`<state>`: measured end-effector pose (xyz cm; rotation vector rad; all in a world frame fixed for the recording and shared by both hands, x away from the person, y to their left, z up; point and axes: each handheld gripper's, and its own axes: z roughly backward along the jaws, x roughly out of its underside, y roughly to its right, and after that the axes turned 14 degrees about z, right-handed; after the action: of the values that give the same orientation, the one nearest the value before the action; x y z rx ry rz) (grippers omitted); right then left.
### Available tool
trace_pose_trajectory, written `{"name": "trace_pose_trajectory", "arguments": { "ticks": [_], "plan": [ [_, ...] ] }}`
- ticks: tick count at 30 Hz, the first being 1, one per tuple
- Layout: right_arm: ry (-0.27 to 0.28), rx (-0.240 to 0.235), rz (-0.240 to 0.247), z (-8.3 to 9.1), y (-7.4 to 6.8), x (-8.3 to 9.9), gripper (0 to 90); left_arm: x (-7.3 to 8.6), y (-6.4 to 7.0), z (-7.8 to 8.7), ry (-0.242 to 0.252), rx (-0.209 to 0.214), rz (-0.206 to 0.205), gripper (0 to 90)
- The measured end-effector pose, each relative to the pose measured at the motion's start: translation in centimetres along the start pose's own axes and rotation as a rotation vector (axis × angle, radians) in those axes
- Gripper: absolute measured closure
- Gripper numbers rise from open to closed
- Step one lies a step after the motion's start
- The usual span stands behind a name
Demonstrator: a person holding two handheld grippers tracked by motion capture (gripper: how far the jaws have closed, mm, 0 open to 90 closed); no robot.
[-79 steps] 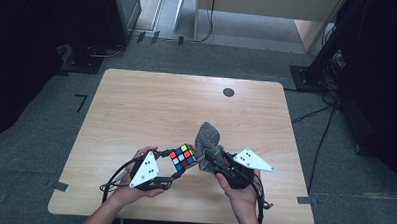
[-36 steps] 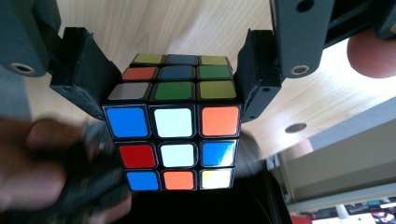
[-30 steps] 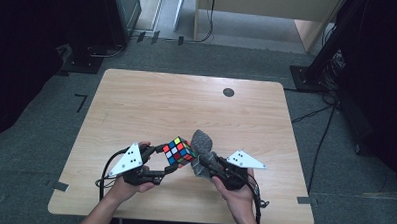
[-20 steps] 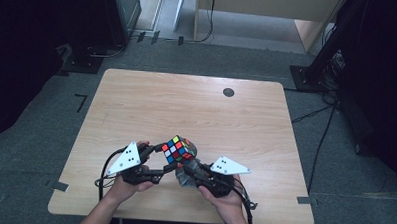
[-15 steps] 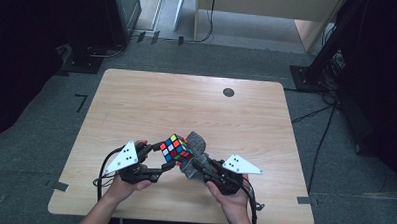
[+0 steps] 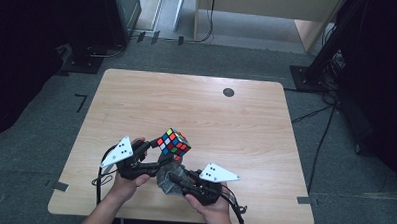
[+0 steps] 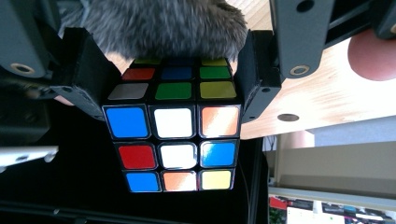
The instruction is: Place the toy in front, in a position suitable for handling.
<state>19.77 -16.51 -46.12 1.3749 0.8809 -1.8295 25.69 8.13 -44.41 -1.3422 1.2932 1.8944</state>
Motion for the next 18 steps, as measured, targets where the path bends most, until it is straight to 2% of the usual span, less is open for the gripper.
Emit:
{"name": "trace_pose_trajectory", "arguments": {
  "ticks": [2,4,7,9,10,11,13,15,16,18],
  "plan": [
    [0.014,0.026,-0.048,0.3,0.4,0.1,67.9,0.0,0.0,0.1,0.005,-0.016,-0.003,34.4],
    [0.006,0.077,-0.066,0.7,1.1,0.4,67.9,-0.1,-0.1,0.3,0.011,-0.015,0.003,34.3],
    [-0.034,0.182,-0.086,1.3,2.1,0.8,67.9,-0.3,-0.3,0.5,0.021,-0.019,0.008,34.4],
    [-0.091,0.276,-0.051,1.4,2.2,0.9,67.9,-0.2,-0.2,0.4,0.020,-0.024,0.004,34.4],
    [-0.108,0.290,-0.028,1.3,2.1,0.9,67.8,-0.2,-0.1,0.3,0.016,-0.019,0.001,34.3],
    [-0.108,0.266,-0.023,1.2,1.9,0.9,67.7,-0.1,0.0,0.2,0.014,-0.016,-0.001,34.3],
    [-0.092,0.178,-0.018,0.6,1.4,0.8,67.4,0.1,0.2,-0.1,0.001,-0.017,-0.010,34.3],
    [-0.072,0.102,0.006,0.2,0.7,0.6,67.0,0.2,0.2,-0.2,-0.012,-0.023,-0.022,34.3],
    [-0.049,0.084,0.013,0.3,0.5,0.4,66.8,0.2,0.2,-0.2,-0.014,-0.027,-0.025,34.3],
    [-0.039,0.110,0.026,0.6,0.8,0.1,66.6,0.0,0.1,0.0,-0.003,-0.031,-0.016,34.3]
  ]
}}
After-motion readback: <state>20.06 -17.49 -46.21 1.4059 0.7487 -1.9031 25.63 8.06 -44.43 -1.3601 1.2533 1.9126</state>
